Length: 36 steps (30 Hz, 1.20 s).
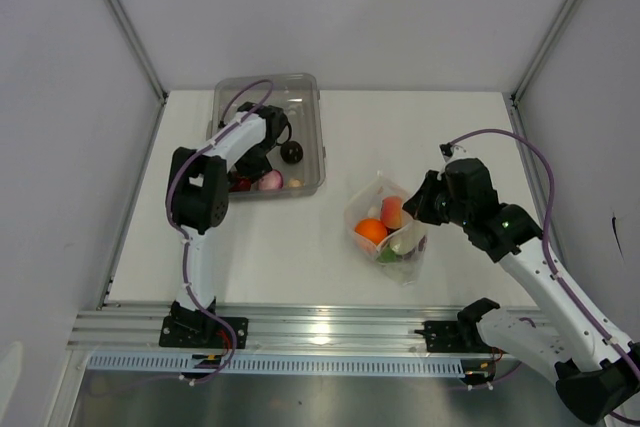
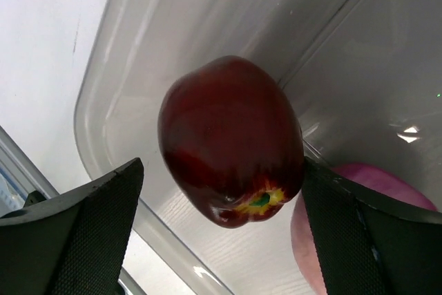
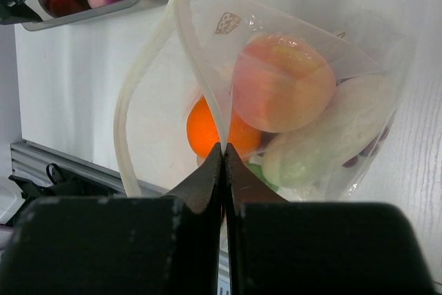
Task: Place the food in the zip-top bag and seal the zipper
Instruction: Pick up the fake fruit from the bin.
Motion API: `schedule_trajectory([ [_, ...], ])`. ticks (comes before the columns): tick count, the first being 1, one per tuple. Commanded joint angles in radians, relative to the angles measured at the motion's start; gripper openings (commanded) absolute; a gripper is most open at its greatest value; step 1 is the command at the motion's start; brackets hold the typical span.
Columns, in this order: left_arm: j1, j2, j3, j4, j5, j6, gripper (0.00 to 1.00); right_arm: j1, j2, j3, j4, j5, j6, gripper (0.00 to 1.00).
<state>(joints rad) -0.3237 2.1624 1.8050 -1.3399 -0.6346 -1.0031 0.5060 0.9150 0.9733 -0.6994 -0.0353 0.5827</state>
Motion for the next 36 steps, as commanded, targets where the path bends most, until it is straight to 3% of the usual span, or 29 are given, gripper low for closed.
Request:
schedule_trajectory([
  [1,0.009,-0.016,-0.024,-0.035,0.015,-0.032,0.93,-0.007,-0.019,-0.004,0.024,-0.005,-0.012,0.00],
  [6,0.009,-0.035,-0.056,-0.015,0.023,-0.035,0.84,-0.007,-0.022,-0.002,0.024,-0.006,-0.011,0.00],
  [9,0.011,-0.049,-0.065,-0.004,0.021,-0.035,0.71,-0.007,-0.024,-0.002,0.024,-0.008,-0.011,0.00],
  [13,0.014,-0.059,-0.072,-0.004,0.023,-0.031,0.42,-0.009,-0.024,0.005,0.023,-0.009,-0.014,0.00],
  [18,0.014,-0.076,-0.088,0.024,0.035,-0.023,0.29,-0.011,-0.012,0.011,0.029,-0.024,-0.020,0.00],
  [21,0.014,-0.082,-0.101,0.033,0.041,-0.020,0.28,-0.011,-0.008,0.013,0.024,-0.025,-0.020,0.00],
  [26,0.014,-0.079,-0.096,0.039,0.045,-0.012,0.41,-0.011,-0.016,0.008,0.020,-0.020,-0.014,0.00],
  [31,0.014,-0.084,-0.090,0.058,0.052,0.017,0.79,-0.011,-0.021,-0.002,0.026,-0.020,-0.003,0.00],
  [36,0.020,-0.070,-0.053,0.065,0.055,0.043,0.95,-0.009,-0.021,-0.007,0.028,-0.015,-0.004,0.00],
])
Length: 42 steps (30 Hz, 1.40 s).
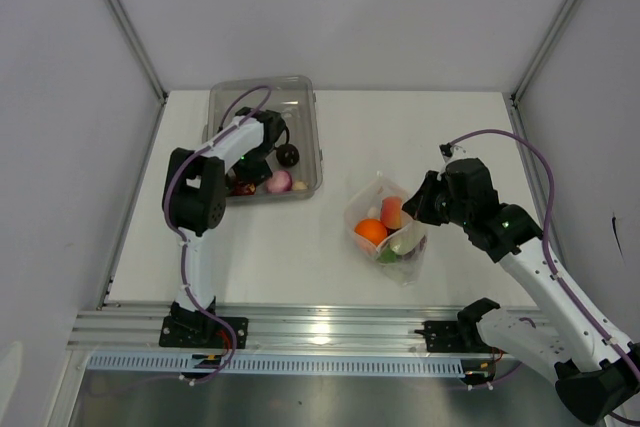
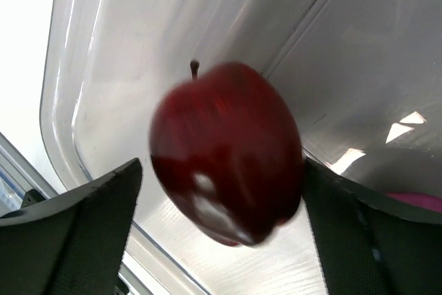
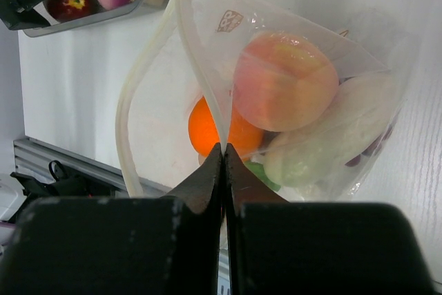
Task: Place the food in the zip-top bag and seal the zipper
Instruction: Pick up the fake fruit from the bin.
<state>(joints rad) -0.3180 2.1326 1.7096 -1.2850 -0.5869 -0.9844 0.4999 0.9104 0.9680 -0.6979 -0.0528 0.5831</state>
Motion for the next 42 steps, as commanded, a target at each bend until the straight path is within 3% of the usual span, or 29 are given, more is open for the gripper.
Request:
schedule_trajectory([
  [1,0.017,-0.037,0.045,0.009,0.007,0.026,0.99,-0.004,-0.015,-0.002,0.028,0.001,-0.008,0.00],
  [10,0.022,-0.005,0.056,0.009,0.024,0.030,0.99,-0.006,-0.011,-0.006,0.031,0.004,-0.012,0.00],
  [17,0.022,-0.019,0.007,0.027,0.021,0.024,0.93,-0.008,-0.015,-0.011,0.034,0.002,-0.012,0.00],
  [20,0.022,-0.016,0.012,0.029,0.021,0.027,0.83,-0.008,-0.016,-0.009,0.037,-0.002,-0.008,0.00],
  [26,0.022,-0.023,0.019,0.035,0.015,0.027,0.48,-0.008,-0.016,-0.003,0.035,-0.001,-0.009,0.00],
  [34,0.023,-0.034,0.019,0.039,0.015,0.038,0.21,-0.008,-0.015,0.003,0.037,-0.002,-0.009,0.00],
  [35,0.022,-0.039,0.021,0.038,0.016,0.039,0.10,-0.006,-0.015,0.003,0.037,-0.002,-0.009,0.00],
  [37,0.022,-0.057,0.021,0.039,0.016,0.039,0.00,-0.008,-0.013,0.003,0.037,-0.002,-0.009,0.00],
  [42,0.016,-0.108,0.024,0.047,0.016,0.055,0.01,-0.008,-0.013,0.003,0.038,-0.004,-0.008,0.00],
])
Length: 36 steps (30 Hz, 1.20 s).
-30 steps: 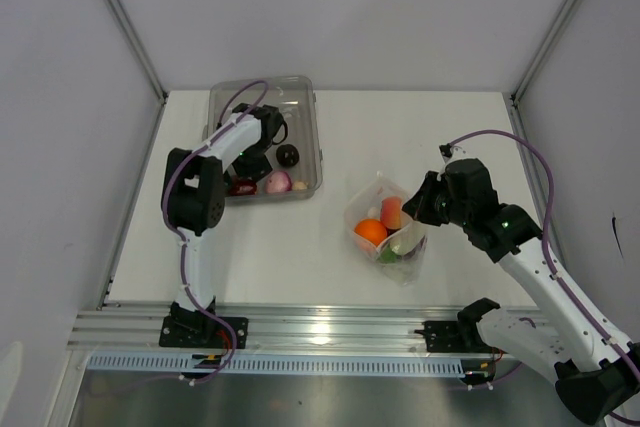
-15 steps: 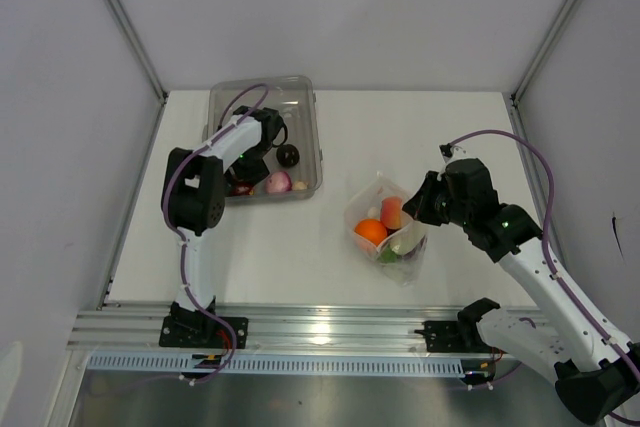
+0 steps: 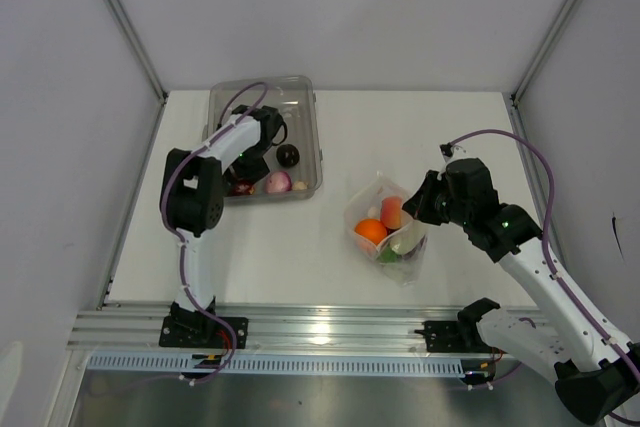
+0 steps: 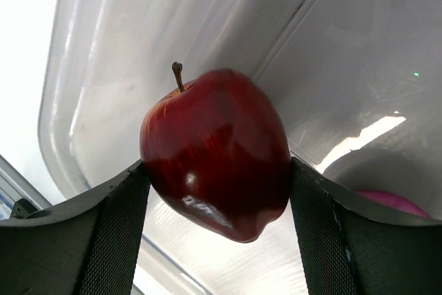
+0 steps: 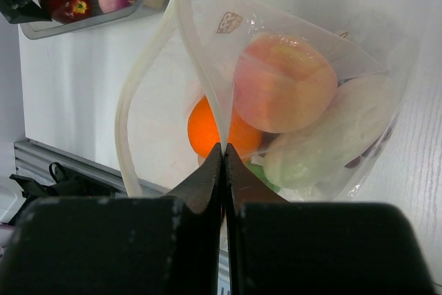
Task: Place the food in the zip-top bag and seal the zipper
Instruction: Pick up the fake fruit from the bin.
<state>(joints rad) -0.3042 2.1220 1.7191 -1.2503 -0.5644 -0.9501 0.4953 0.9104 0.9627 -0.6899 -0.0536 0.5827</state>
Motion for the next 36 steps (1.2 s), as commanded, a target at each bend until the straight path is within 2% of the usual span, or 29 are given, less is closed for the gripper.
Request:
schedule_trajectory([
  [1,0.001,-0.105,0.014,0.014,-0.008,0.024,0.01,-0.003,-0.013,0.008,0.030,-0.003,-0.009,0.00],
  [10,-0.088,-0.267,0.043,0.028,-0.040,0.080,0.01,-0.003,-0.007,0.007,0.027,0.001,-0.009,0.00],
  [14,-0.163,-0.385,0.025,0.138,0.003,0.184,0.01,-0.001,-0.011,0.014,0.018,0.008,-0.007,0.00],
  [16,-0.218,-0.480,-0.030,0.213,0.043,0.233,0.01,-0.003,-0.013,0.021,0.013,0.012,-0.007,0.00],
  [20,-0.288,-0.656,-0.179,0.474,0.268,0.365,0.00,-0.003,-0.010,0.030,0.000,0.023,-0.007,0.00],
  [21,-0.294,-0.686,-0.249,0.567,0.381,0.375,0.01,-0.003,-0.010,0.031,-0.002,0.024,-0.006,0.00],
  [23,-0.302,-0.756,-0.291,0.644,0.495,0.385,0.01,-0.003,-0.008,0.031,-0.003,0.024,-0.004,0.00],
  [24,-0.305,-0.769,-0.334,0.704,0.618,0.392,0.01,-0.003,-0.008,0.031,-0.005,0.024,-0.003,0.00],
  [27,-0.334,-0.801,-0.383,0.771,0.780,0.422,0.00,-0.003,-0.004,0.033,-0.003,0.021,0.003,0.00],
  [28,-0.351,-0.809,-0.400,0.845,0.881,0.424,0.01,-0.003,-0.005,0.033,-0.003,0.020,0.005,0.00],
  [32,-0.394,-0.852,-0.519,1.051,1.058,0.393,0.01,-0.003,-0.005,0.034,-0.005,0.023,0.009,0.00],
  [36,-0.423,-0.829,-0.535,1.106,1.164,0.407,0.01,-0.003,-0.007,0.038,-0.008,0.024,0.014,0.00],
])
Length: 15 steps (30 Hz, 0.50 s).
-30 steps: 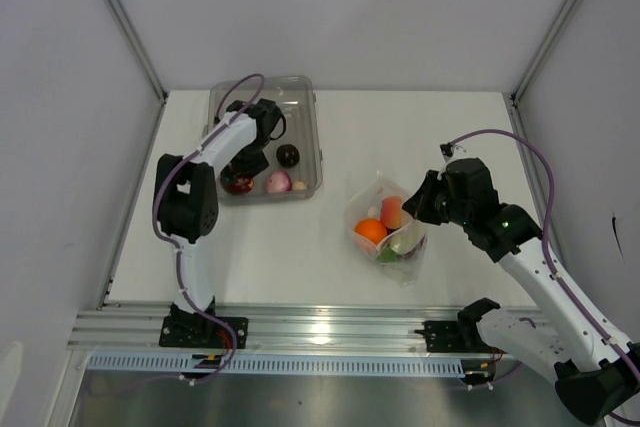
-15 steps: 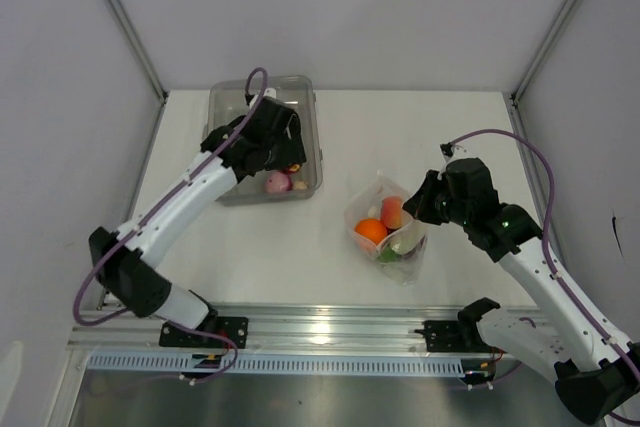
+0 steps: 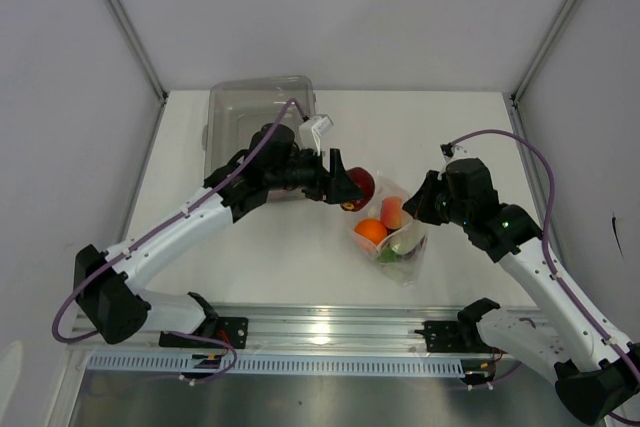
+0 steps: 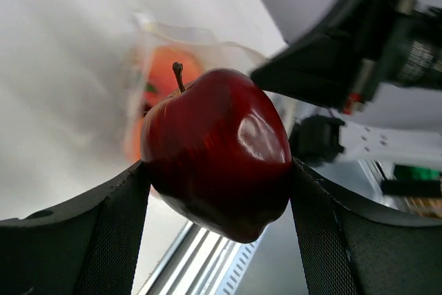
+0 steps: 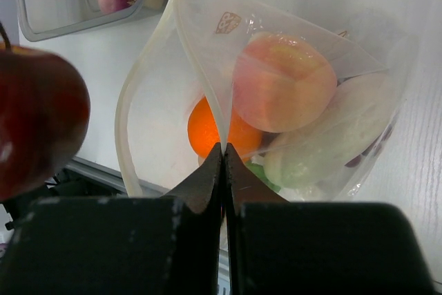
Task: Place the food in the zip-top bag and seal the zipper
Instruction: Pick up the fake fruit from the bin, then place the fake fruit in the zipper food storage bag.
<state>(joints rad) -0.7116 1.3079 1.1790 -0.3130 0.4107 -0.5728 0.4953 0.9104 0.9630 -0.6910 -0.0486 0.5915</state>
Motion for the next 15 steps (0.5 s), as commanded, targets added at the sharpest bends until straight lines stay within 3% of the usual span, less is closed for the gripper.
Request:
schedule_trajectory([
  [1,-0.017,0.007,0.002,0.176,0.213,0.030,0.00,-0.003,-0.007,0.037,-0.007,0.018,0.007,0.00],
  [8,-0.068,0.077,0.014,0.189,0.273,0.036,0.01,-0.003,-0.005,0.049,-0.013,0.015,0.016,0.00],
  [15,-0.098,0.166,0.094,0.083,0.251,0.068,0.01,-0.003,-0.011,0.074,-0.031,0.023,0.021,0.00],
])
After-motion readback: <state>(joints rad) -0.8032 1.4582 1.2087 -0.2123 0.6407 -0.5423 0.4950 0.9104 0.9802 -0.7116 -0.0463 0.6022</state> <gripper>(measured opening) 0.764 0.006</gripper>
